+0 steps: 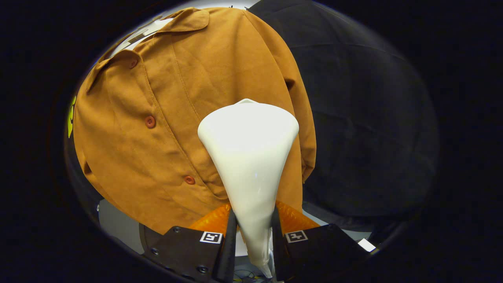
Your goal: Iron the clothes twice with a garment steamer, once on the left side and once on the right side.
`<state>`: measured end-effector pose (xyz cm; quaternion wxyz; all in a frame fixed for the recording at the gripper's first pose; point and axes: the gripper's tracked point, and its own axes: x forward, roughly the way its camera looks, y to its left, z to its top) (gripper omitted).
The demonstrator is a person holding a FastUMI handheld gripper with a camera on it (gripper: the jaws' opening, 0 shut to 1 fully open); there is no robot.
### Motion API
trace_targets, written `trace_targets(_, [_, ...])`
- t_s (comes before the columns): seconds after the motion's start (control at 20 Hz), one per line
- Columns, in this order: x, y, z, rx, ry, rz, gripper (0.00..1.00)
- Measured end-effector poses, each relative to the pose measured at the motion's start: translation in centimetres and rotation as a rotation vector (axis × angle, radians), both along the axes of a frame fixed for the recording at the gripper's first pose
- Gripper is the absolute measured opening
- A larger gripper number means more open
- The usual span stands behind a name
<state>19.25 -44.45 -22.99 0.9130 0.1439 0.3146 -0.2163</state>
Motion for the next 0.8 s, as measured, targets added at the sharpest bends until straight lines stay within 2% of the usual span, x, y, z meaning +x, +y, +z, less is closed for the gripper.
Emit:
trace_targets(0.2, [-0.7, 0.5, -2.8, 0.025, 0.08, -0.015, 0.43])
trace_targets(0.5, [-4.8, 0.7, -7.7, 0.036, 0.218, -0.05, 0.43])
trace_targets(0.65, [-6.7, 0.8, -8.3, 0.029, 0.254, -0.074, 0.43])
trace_targets(0.8, [-8.6, 1.8, -6.2, 0.01, 0.253, -0.09, 0.43])
